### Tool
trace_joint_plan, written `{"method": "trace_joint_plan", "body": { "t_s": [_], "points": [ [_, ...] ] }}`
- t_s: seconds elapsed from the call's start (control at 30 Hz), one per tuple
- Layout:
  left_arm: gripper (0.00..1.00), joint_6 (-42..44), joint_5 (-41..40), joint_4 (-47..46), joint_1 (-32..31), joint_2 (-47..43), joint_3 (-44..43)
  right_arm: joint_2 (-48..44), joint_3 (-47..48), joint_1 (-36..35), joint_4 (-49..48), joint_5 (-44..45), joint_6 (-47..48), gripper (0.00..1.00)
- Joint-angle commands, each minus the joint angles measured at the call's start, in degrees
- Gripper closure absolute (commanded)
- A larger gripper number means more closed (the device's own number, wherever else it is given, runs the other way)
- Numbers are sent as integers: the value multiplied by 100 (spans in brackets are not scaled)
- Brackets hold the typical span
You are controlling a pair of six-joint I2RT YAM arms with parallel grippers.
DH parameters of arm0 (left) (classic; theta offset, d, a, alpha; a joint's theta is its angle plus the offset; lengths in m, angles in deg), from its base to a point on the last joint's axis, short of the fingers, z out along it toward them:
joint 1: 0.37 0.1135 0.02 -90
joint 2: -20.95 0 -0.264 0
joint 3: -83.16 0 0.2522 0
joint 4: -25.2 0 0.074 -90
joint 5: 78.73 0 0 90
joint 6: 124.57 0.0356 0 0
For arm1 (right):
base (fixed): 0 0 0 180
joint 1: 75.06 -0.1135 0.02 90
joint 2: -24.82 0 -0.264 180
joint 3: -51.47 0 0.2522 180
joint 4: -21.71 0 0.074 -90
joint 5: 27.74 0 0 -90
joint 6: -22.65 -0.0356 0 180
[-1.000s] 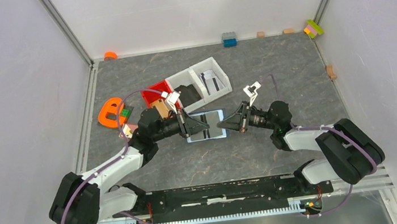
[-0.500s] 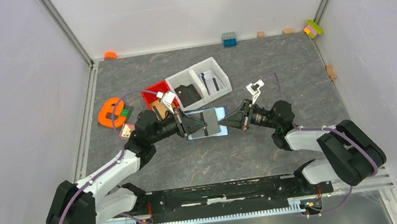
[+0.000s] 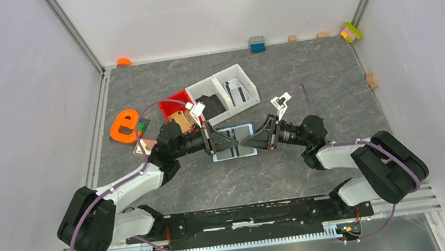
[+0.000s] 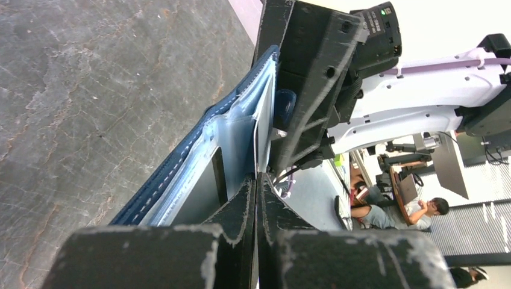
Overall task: Take the credit cards out of the card holder
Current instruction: Remove the credit card from the card holder.
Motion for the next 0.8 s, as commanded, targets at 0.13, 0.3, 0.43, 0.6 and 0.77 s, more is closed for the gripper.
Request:
{"method": "trace_joint_plan", "body": {
  "t_s": [0.13, 0.3, 0.43, 0.6, 0.77],
  "points": [
    [94, -105, 58, -340, -21, -135, -71, -73, 212, -32, 252, 3, 307, 98],
    [74, -80, 13, -398, -24, -283, -5, -119, 200, -9, 230, -36, 284, 100],
    [94, -52, -38, -411, -19, -375, 33, -28, 183, -11, -67, -100, 93, 100],
    [98, -17, -145, -391, 19, -553, 122, -48, 142, 33, -257, -134, -41, 100],
    [98, -61, -207, -461, 110, -691, 226, -37, 72, 134, -617, -203, -306, 100]
  ]
}}
